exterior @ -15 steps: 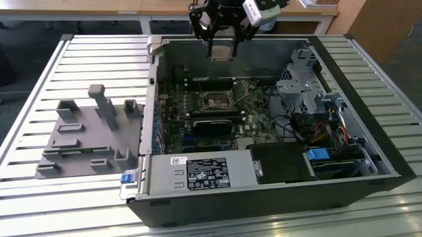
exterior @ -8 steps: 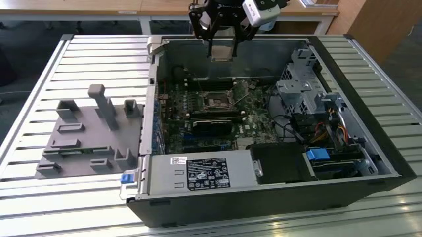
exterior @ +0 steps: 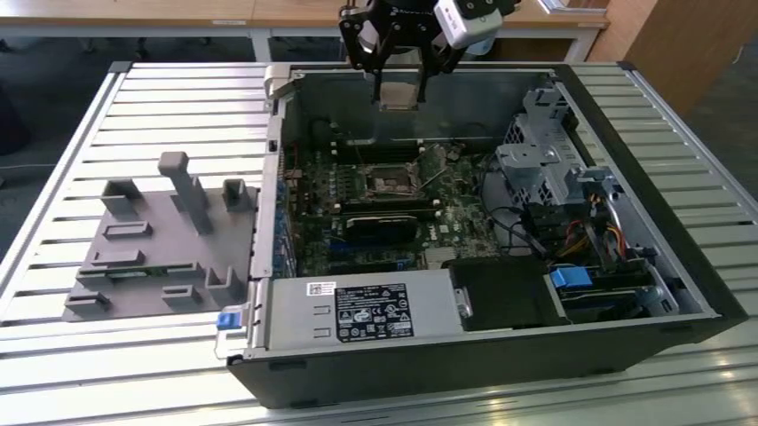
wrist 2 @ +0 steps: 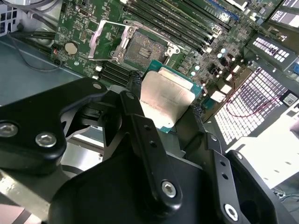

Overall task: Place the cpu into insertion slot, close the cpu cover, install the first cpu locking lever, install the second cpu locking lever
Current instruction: 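Place the cpu into insertion slot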

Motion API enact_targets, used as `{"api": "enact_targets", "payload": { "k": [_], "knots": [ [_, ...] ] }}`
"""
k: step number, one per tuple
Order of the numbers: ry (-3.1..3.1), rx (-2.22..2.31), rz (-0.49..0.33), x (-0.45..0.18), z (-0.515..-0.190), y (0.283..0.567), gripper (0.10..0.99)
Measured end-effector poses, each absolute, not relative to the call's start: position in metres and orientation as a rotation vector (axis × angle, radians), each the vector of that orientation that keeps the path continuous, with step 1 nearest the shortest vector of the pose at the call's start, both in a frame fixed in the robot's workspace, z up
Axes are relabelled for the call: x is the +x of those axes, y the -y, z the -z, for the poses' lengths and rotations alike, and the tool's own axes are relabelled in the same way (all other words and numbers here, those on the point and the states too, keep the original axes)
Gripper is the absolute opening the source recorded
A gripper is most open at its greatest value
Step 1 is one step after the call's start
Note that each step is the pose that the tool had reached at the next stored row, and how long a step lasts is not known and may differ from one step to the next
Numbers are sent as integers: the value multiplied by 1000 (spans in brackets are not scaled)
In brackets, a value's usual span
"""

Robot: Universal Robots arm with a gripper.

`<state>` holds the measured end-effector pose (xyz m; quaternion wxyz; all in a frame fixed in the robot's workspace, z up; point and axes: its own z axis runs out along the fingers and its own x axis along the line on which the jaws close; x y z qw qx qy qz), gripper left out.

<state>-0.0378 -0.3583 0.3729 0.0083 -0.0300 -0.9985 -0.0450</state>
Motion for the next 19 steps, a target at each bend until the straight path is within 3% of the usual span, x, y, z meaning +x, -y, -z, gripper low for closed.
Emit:
{"api": "enact_targets", "payload": {
  "k": [19],
  "knots": [
    [3120,-138,141,-38,-373,358,541]
  ]
}}
